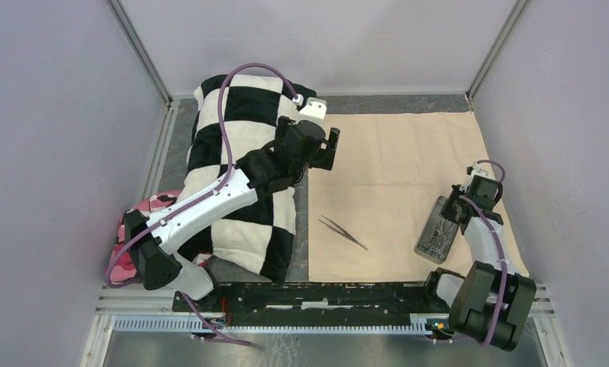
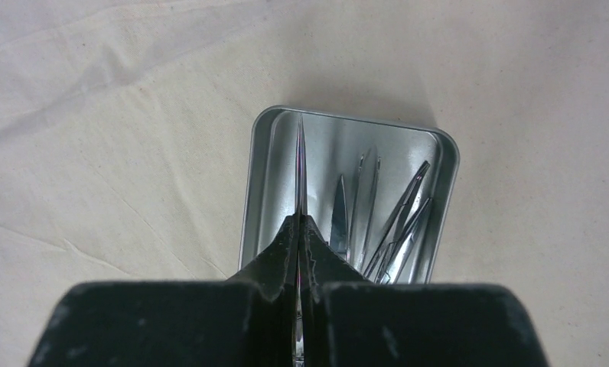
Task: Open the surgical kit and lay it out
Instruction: Pick up the medical item from the container.
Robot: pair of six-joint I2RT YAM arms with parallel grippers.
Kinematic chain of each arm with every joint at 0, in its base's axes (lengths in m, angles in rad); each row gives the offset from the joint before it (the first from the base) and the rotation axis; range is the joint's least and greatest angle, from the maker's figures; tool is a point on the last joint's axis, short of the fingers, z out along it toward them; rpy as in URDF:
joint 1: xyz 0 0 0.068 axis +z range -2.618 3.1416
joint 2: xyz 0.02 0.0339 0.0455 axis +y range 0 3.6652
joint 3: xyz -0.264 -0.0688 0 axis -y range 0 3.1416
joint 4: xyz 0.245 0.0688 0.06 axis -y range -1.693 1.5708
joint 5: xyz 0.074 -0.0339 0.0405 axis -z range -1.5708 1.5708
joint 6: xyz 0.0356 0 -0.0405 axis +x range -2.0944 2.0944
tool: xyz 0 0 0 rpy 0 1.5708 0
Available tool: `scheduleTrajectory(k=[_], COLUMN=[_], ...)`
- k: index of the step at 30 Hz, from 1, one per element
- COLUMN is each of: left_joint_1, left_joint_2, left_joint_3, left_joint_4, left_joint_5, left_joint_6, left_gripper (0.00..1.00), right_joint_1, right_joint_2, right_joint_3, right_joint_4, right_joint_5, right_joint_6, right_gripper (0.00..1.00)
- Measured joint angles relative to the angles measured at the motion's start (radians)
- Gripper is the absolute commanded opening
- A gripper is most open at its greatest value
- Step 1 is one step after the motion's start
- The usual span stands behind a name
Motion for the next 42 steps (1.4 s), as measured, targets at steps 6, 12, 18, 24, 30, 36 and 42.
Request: scheduleTrajectory(k=[6, 12, 18, 24, 30, 36, 42], left_joint_1=[0.000, 0.000, 0.000, 0.000, 0.000, 0.000, 0.000], left_joint_2=[0.000, 0.000, 0.000, 0.000, 0.000, 0.000, 0.000], left_joint_3=[0.000, 0.000, 0.000, 0.000, 0.000, 0.000, 0.000], left_joint_4=[0.000, 0.000, 0.000, 0.000, 0.000, 0.000, 0.000], left_joint_5=[0.000, 0.000, 0.000, 0.000, 0.000, 0.000, 0.000], left_joint_6=[0.000, 0.000, 0.000, 0.000, 0.000, 0.000, 0.000], left_gripper=[1.00, 1.00, 1.00, 1.00, 1.00, 1.00, 1.00], right_joint_1=[0.000, 0.001, 0.007, 0.021, 0.032, 0.040, 0.105], right_joint_2=[0.054, 0.100, 0.124, 0.144, 0.147, 0.084, -0.095], right_joint_3=[-0.003, 0.010, 0.011, 0.009, 0.008, 0.012, 0.019], right_joint_4=[0.040, 0.091, 0.108, 0.086, 0.074, 0.013, 0.046], right_joint_5=[-0.011, -0.027, -0.023, -0.003, 0.006, 0.037, -0.006], right_joint_6=[0.014, 0.023, 0.024, 0.016, 0.011, -0.017, -0.093], right_gripper=[0.01, 0.14, 0.25, 0.27, 0.11, 0.04, 0.00])
